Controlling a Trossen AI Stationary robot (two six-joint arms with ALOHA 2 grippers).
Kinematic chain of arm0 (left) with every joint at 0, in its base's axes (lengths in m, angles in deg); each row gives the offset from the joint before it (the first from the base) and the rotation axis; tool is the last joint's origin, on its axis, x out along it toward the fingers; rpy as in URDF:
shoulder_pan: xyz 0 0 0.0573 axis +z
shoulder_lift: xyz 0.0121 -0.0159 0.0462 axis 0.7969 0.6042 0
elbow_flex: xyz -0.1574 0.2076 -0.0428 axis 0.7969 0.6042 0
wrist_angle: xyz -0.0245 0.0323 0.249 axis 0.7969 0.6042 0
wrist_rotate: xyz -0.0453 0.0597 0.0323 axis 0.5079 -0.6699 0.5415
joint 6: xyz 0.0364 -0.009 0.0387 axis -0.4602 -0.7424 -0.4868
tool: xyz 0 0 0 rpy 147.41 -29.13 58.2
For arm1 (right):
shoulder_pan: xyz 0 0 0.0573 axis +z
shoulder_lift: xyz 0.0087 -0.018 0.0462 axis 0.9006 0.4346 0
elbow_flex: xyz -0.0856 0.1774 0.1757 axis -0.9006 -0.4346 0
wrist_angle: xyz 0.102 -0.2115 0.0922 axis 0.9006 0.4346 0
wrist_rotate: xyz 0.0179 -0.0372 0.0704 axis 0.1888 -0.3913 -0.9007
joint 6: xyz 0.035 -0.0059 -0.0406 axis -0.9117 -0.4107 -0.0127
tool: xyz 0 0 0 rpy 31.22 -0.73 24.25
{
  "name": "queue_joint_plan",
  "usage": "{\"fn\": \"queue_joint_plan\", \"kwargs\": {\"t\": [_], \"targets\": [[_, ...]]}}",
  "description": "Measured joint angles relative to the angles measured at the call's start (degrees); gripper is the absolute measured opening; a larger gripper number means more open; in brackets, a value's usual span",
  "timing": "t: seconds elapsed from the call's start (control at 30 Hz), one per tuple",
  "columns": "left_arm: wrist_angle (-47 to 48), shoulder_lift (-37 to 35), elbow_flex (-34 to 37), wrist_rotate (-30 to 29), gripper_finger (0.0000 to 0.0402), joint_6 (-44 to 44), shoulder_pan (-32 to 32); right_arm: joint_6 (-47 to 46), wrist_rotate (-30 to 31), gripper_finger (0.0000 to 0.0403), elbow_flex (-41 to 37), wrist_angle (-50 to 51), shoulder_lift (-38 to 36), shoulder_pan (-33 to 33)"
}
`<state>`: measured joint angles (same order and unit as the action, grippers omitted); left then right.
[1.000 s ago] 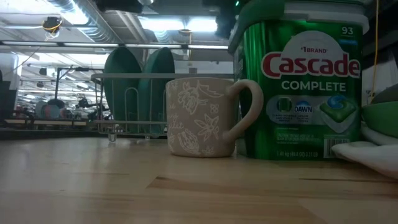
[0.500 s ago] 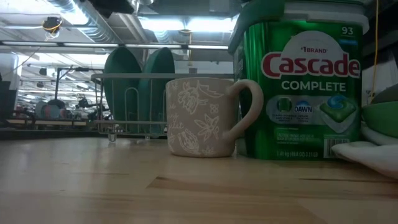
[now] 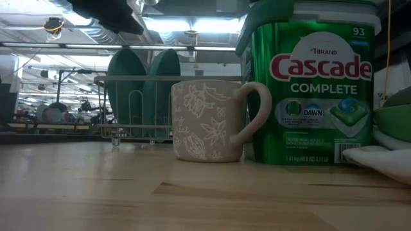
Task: Sort dishes
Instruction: Put the gray plate in the dish rack
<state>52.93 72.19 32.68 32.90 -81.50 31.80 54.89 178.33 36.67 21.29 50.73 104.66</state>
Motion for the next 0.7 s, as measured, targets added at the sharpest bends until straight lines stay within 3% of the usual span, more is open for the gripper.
{"fn": "queue_joint_plan", "kwargs": {"t": [0.27, 0.37, 0.43, 0.57, 0.7], "targets": [[-3.11, 2.65, 0.0, 0.15, 0.0084, -0.32, -0.13, -8.4, -3.03, 0.0145, 0.0, -0.12, -2.23, 5.85], [-5.34, 2.73, 0.0, 0.15, 0.0084, -1.49, -0.11, -12.68, -7.76, 0.0145, 0.0, 3.51, -2.2, 5.6], [-6.63, 2.73, 0.0, 0.17, 0.0084, -1.89, -0.16, -18.62, -14.79, 0.0145, 0.0, 9.06, -2.34, 4.17], [-8.22, 2.77, 0.0, 0.38, 0.0084, -1.99, -0.44, -33.0, -35.52, 0.0145, -0.03, 19.66, -2.73, -2.17], [-8.2, 2.77, 0.0, 1.01, 0.0084, -2.67, -0.79, -36.6, -52.78, 0.0145, -0.04, 23.58, -2.75, -10.31]]}}
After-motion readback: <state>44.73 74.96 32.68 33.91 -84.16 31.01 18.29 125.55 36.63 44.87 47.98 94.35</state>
